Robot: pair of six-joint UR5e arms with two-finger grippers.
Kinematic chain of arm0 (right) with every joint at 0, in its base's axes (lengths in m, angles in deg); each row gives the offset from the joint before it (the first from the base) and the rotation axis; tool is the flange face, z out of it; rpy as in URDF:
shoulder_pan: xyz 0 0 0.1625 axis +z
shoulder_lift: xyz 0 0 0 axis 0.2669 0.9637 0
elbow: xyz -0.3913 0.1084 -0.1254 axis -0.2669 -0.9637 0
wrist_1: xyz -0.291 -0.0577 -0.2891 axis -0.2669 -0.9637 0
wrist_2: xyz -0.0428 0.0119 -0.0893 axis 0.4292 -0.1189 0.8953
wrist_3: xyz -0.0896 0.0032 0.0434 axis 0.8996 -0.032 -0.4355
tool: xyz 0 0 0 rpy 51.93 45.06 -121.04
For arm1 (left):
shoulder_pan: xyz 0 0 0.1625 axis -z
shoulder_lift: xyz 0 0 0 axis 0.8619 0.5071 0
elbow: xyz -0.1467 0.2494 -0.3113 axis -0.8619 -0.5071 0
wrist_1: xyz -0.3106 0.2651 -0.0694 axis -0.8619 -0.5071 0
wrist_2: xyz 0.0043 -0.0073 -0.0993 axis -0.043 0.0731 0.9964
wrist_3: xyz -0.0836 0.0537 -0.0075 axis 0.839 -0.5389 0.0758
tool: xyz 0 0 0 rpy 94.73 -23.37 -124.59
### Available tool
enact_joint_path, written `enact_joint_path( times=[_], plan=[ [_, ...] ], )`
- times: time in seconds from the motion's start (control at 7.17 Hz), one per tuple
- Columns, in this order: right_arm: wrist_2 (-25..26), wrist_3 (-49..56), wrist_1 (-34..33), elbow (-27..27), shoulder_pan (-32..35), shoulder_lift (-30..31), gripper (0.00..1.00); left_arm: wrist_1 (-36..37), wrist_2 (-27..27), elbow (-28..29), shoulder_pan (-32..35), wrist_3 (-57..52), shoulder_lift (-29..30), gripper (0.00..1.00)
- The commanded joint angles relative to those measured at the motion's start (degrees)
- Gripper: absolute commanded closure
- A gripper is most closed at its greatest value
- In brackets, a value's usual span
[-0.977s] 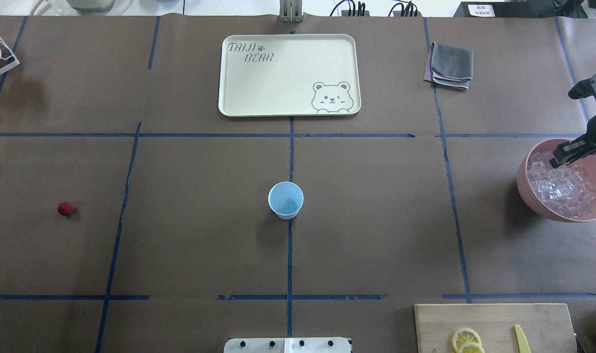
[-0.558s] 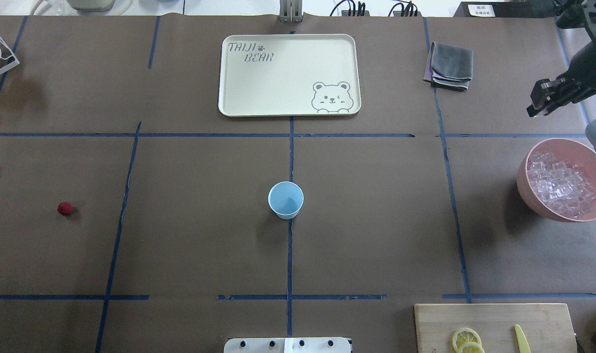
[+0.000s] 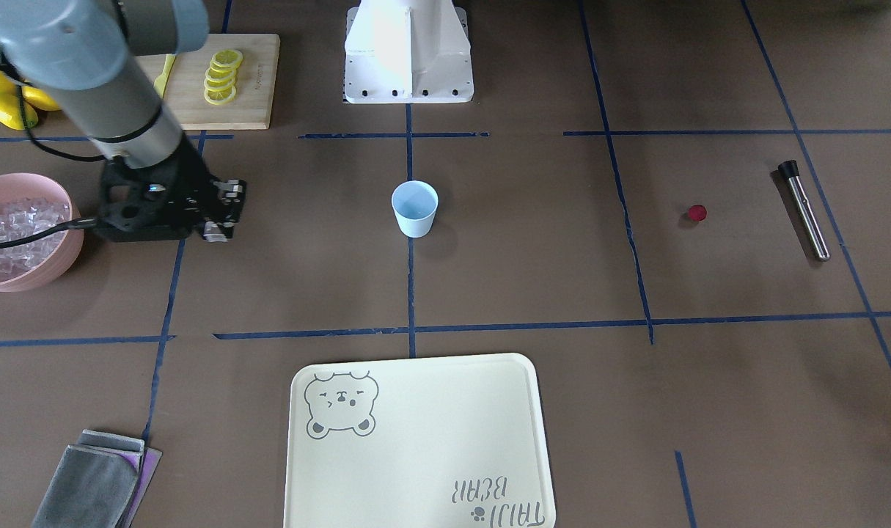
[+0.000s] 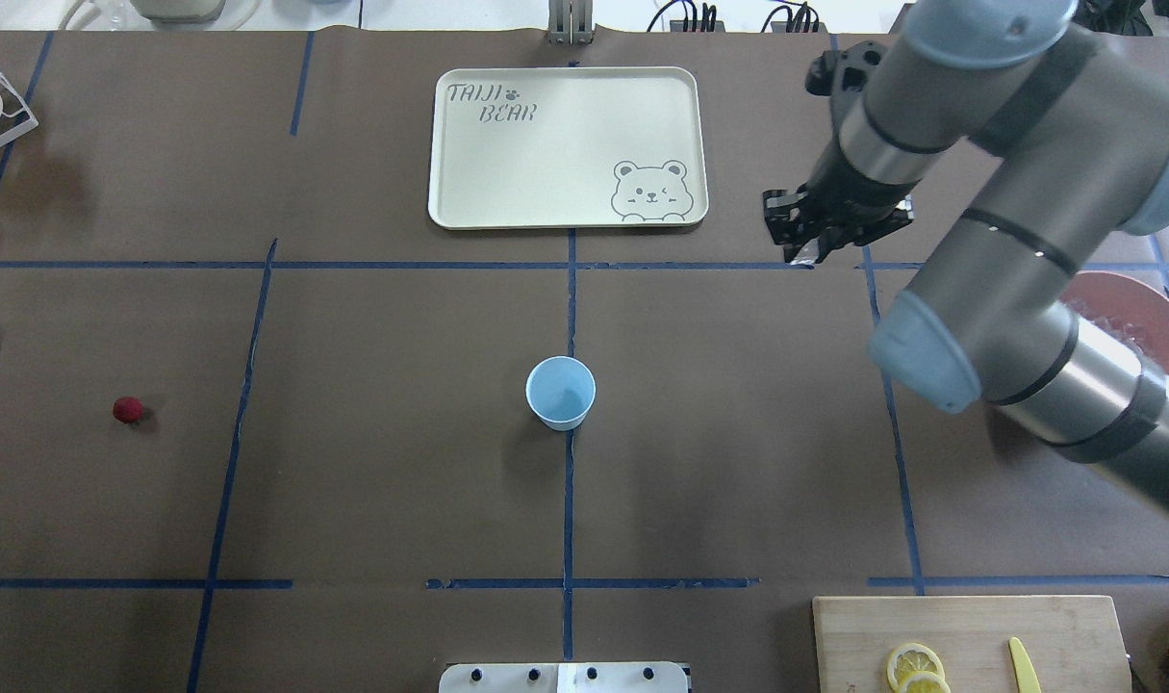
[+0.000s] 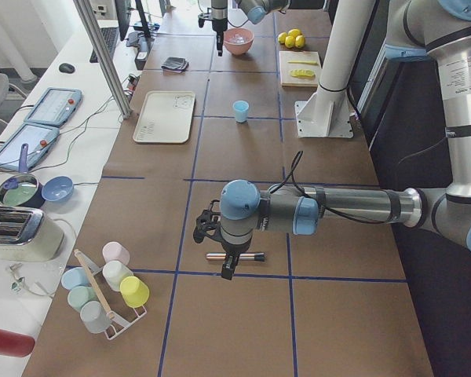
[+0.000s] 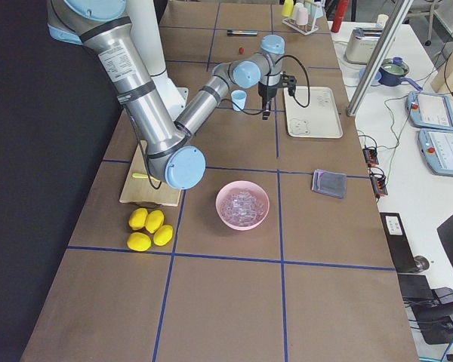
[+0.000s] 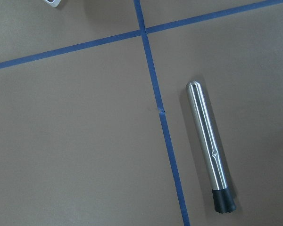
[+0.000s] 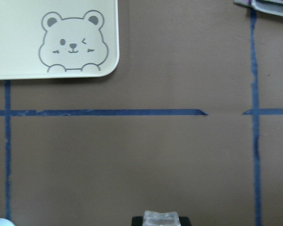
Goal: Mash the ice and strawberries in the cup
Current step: 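Carry the ice cube with the right gripper over the light-blue cup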
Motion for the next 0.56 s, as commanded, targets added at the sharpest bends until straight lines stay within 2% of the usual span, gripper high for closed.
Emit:
enact_joint_path(
  times=[0.0, 0.42],
  plan=[
    [8.3, -13.0, 0.1, -4.5, -10.8, -8.6, 0.97, -0.3, 0.0, 0.0, 0.0, 0.0, 0.0, 0.0],
    [12.8, -20.9, 1.4, -8.9, -18.3, -14.3, 0.96, -0.3, 0.0, 0.0, 0.0, 0.0, 0.1, 0.0]
  ],
)
